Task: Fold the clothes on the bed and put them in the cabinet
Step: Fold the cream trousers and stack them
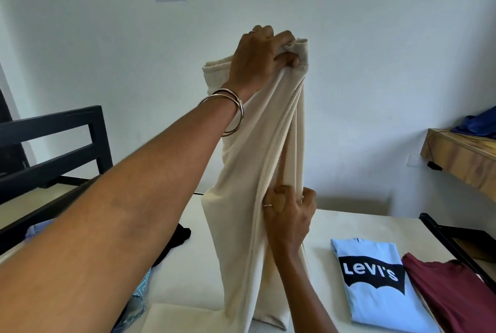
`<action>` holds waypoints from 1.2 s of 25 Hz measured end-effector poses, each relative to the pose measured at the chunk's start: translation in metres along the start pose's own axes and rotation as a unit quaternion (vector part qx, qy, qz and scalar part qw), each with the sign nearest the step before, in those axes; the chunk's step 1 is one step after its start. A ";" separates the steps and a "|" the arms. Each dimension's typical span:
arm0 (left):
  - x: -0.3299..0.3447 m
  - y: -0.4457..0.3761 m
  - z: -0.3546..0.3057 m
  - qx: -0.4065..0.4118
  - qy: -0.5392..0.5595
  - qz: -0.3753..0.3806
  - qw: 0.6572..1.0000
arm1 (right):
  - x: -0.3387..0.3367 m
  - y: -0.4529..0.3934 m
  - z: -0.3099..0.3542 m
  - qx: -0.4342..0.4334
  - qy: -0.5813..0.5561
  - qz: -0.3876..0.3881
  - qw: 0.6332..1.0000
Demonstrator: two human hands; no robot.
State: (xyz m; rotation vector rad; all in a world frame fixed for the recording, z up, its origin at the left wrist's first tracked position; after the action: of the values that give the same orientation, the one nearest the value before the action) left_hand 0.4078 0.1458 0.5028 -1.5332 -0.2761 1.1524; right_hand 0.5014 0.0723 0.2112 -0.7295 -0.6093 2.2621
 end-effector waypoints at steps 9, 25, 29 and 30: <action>0.006 0.010 -0.002 -0.014 0.012 0.004 1.000 | 0.014 0.004 -0.005 0.044 0.057 0.040 0.997; -0.078 0.021 0.101 -0.189 -0.038 -0.146 0.970 | -0.132 -0.134 -0.065 0.037 -0.231 0.200 0.951; -0.058 0.039 0.110 -0.216 -0.011 -0.117 0.969 | -0.166 -0.163 -0.037 0.039 -0.200 0.332 0.921; -0.048 0.048 0.111 -0.222 0.007 -0.099 0.970 | -0.165 -0.164 -0.038 0.034 -0.153 0.339 0.928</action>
State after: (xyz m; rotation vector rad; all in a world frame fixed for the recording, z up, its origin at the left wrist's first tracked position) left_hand 0.2791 0.1657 0.4995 -1.8507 -0.7005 0.9593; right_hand 0.7021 0.0712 0.3356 -0.6135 -0.4556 3.0635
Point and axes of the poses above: each hand's wrist, its own y-axis away from the middle knuckle, its own x-axis out of the palm, z = x × y, the point moved 7 cm from there along -y, towards the middle knuckle, and after that the axes turned 10 degrees about z, right-handed, at the moved point
